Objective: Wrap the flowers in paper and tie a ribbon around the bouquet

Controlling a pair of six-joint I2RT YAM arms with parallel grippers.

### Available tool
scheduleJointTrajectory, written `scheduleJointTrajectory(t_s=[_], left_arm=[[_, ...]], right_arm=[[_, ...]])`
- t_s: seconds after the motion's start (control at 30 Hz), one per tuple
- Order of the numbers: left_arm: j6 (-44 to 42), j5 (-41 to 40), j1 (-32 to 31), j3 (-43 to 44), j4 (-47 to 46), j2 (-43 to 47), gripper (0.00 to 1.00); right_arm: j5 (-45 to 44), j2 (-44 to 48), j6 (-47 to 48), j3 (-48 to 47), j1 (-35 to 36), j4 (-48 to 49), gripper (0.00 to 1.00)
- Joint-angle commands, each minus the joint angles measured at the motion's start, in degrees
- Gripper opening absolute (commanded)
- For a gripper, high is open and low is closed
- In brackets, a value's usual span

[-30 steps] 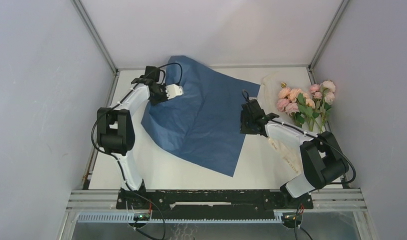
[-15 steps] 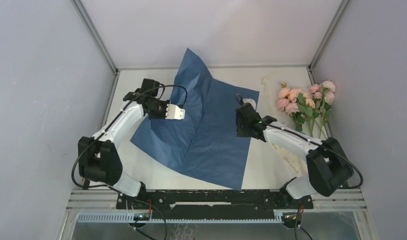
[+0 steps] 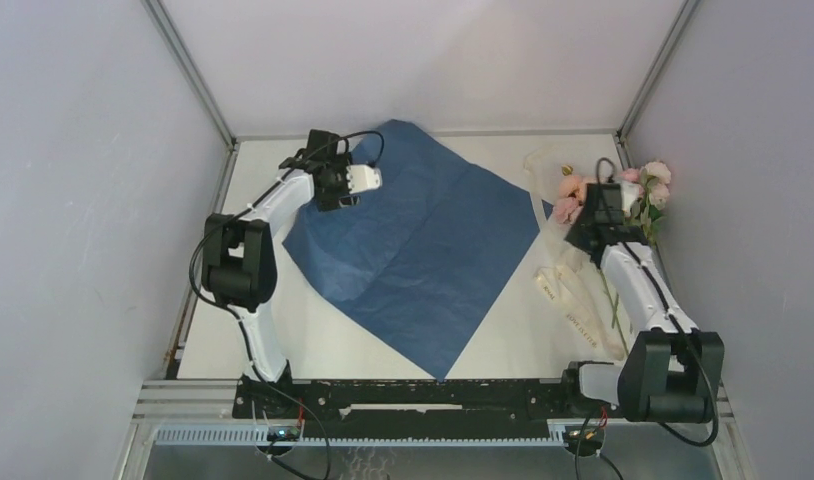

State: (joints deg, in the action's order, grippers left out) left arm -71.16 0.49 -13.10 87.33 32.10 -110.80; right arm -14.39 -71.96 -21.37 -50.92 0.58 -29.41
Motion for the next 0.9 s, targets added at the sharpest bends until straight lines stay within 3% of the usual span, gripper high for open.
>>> scheduleJointTrajectory(t_s=[0.0, 0.17, 0.33, 0.57, 0.7, 0.87], left_arm=[[13.23, -6.67, 0.5, 3.9, -6.09, 2.52, 0.98], [26.25, -7.98, 0.8, 0.82, -4.7, 10.24, 1.0], [32.06, -2.12, 0.88, -5.39, 1.61, 18.39, 1.0], [34.57, -0.04, 0.89, -15.14, 2.64, 26.18, 1.0], [35.84, -0.32, 0.83, -17.72, 2.62, 27.95, 1.0], [36.91, -0.32, 0.86, -19.18, 2.93, 29.16, 1.0]], right_arm=[[-1.42, 2.59, 3.62, 0.11, -10.86, 1.28, 0.42], [1.06, -1.11, 4.78, 0.07, -22.4, 8.63, 0.42], [2.03, -9.68, 4.79, -3.79, -27.2, 11.06, 0.45], [3.7, -18.43, 9.97, -9.97, -27.91, 12.51, 0.5], [6.1, -20.44, 15.87, -11.52, -26.07, 15.64, 0.62], [5.16, -27.31, 23.08, -18.21, -23.8, 10.67, 0.63]])
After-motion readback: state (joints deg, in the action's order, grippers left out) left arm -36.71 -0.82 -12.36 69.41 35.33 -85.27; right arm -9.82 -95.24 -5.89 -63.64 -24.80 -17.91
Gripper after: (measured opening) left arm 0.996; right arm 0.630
